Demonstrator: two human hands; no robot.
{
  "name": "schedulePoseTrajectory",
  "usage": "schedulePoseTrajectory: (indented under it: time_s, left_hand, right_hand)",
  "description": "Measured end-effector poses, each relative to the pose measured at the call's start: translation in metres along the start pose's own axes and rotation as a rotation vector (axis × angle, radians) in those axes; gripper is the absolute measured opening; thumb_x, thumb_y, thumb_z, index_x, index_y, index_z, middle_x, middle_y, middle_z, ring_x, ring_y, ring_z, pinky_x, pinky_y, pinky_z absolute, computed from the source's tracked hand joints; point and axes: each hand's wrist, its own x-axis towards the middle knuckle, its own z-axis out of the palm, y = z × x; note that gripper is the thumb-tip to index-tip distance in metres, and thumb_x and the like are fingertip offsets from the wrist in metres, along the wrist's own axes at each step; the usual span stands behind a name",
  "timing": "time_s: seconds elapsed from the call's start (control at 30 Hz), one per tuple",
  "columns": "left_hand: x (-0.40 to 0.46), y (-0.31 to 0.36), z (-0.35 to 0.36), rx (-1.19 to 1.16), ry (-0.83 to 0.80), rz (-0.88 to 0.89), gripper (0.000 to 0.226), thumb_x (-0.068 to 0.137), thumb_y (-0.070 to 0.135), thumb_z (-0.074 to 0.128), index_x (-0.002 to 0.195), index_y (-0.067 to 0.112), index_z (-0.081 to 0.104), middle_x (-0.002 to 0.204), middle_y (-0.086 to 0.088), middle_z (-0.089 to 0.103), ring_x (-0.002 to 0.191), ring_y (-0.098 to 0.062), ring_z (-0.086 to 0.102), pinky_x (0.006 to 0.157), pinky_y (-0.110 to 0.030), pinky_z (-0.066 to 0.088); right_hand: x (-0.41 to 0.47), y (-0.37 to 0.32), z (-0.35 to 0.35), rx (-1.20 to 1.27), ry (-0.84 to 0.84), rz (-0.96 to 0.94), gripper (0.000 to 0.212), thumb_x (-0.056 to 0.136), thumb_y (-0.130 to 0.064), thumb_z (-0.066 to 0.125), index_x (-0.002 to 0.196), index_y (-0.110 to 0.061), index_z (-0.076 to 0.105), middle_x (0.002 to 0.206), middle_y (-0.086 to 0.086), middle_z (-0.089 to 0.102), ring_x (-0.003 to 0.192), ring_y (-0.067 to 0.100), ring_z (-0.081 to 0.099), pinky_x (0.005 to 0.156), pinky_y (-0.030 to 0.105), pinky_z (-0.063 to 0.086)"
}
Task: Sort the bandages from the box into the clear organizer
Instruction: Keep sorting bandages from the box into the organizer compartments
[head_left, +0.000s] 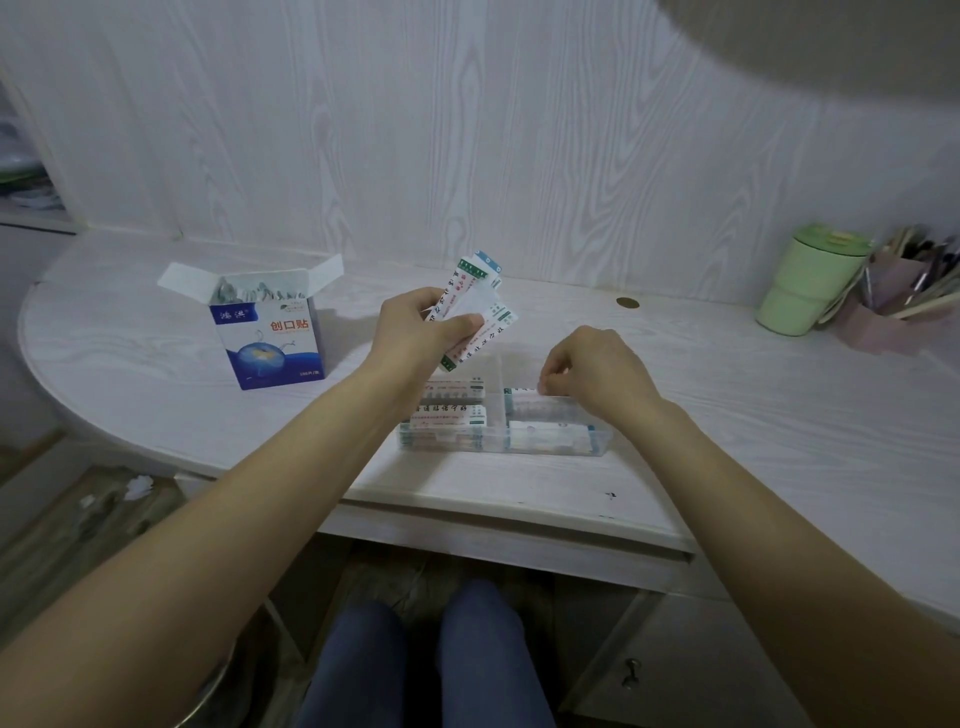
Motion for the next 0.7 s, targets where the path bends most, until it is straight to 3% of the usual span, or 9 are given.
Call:
schedulePoseTrajectory:
  time_s: [0.1, 0.17, 0.2, 0.3, 0.37, 0.53, 0.63, 0.7]
  left_hand:
    - [-0.004, 0.002, -0.001, -0.006, 0.008, 0.004, 0.019, 0.084, 0.005, 0.069, 0.085, 0.023, 0.063, 0.09, -0.001, 0.07, 0.075, -0.018, 0.067, 0.071, -0.031, 0.056]
    - [-0.007, 0.003, -0.002, 0.0, -0.003, 0.012, 0.019, 0.084, 0.006, 0.069, 0.084, 0.024, 0.063, 0.087, 0.0, 0.07, 0.074, -0.018, 0.067, 0.07, -0.03, 0.056]
    - [-0.009, 0.004, -0.002, 0.01, -0.015, 0.013, 0.018, 0.084, 0.007, 0.069, 0.084, 0.024, 0.063, 0.087, 0.0, 0.069, 0.073, -0.017, 0.067, 0.069, -0.029, 0.056]
    - [-0.012, 0.006, -0.007, 0.01, -0.032, 0.008, 0.016, 0.085, 0.008, 0.069, 0.088, 0.022, 0.063, 0.089, -0.002, 0.069, 0.076, -0.019, 0.068, 0.073, -0.033, 0.057]
    - [-0.013, 0.007, -0.014, -0.002, 0.004, -0.007, 0.016, 0.085, 0.008, 0.068, 0.098, 0.016, 0.063, 0.095, -0.005, 0.069, 0.08, -0.019, 0.069, 0.075, -0.034, 0.058]
    - [-0.013, 0.004, -0.036, -0.109, 0.11, -0.022, 0.025, 0.085, 0.001, 0.066, 0.109, 0.004, 0.06, 0.102, -0.008, 0.064, 0.074, -0.014, 0.07, 0.071, -0.025, 0.059]
    - [-0.015, 0.0, -0.045, -0.128, 0.124, -0.026, 0.027, 0.085, -0.001, 0.065, 0.112, -0.001, 0.061, 0.102, -0.012, 0.065, 0.079, -0.018, 0.069, 0.079, -0.027, 0.057]
    - [-0.018, -0.001, -0.047, -0.144, 0.115, -0.024, 0.025, 0.086, -0.002, 0.064, 0.11, -0.002, 0.061, 0.097, -0.011, 0.066, 0.08, -0.02, 0.069, 0.081, -0.028, 0.057]
  right_hand:
    - [-0.009, -0.015, -0.008, 0.538, 0.139, -0.01, 0.025, 0.089, -0.038, 0.062, 0.082, -0.016, 0.073, 0.078, -0.009, 0.068, 0.067, 0.005, 0.056, 0.058, 0.017, 0.04]
    - [-0.014, -0.028, -0.017, 0.863, 0.095, 0.015, 0.023, 0.089, -0.039, 0.061, 0.085, -0.018, 0.071, 0.076, -0.006, 0.068, 0.064, 0.006, 0.058, 0.054, 0.016, 0.038]
    - [-0.015, -0.033, -0.018, 0.906, 0.059, 0.009, 0.016, 0.088, -0.032, 0.065, 0.088, -0.017, 0.07, 0.076, -0.003, 0.069, 0.063, 0.006, 0.058, 0.053, 0.017, 0.039]
    - [-0.016, -0.046, -0.018, 0.913, 0.008, -0.001, 0.013, 0.085, -0.007, 0.068, 0.097, -0.012, 0.066, 0.071, 0.002, 0.066, 0.057, 0.005, 0.058, 0.05, 0.017, 0.04]
    - [-0.015, -0.051, -0.014, 0.908, 0.012, 0.008, 0.013, 0.086, -0.001, 0.064, 0.094, -0.012, 0.066, 0.07, 0.004, 0.065, 0.056, 0.006, 0.057, 0.049, 0.017, 0.04]
    - [-0.014, -0.054, 0.003, 0.844, 0.059, 0.106, 0.014, 0.086, -0.008, 0.065, 0.074, -0.015, 0.061, 0.07, 0.002, 0.064, 0.053, 0.007, 0.058, 0.047, 0.017, 0.036]
    - [-0.011, -0.056, 0.013, 0.773, 0.092, 0.16, 0.015, 0.086, -0.015, 0.068, 0.072, -0.016, 0.061, 0.073, -0.002, 0.063, 0.051, 0.005, 0.057, 0.042, 0.012, 0.038]
    - [-0.009, -0.057, 0.017, 0.716, 0.107, 0.182, 0.015, 0.085, -0.016, 0.067, 0.072, -0.017, 0.061, 0.075, -0.002, 0.063, 0.053, 0.007, 0.056, 0.047, 0.013, 0.043]
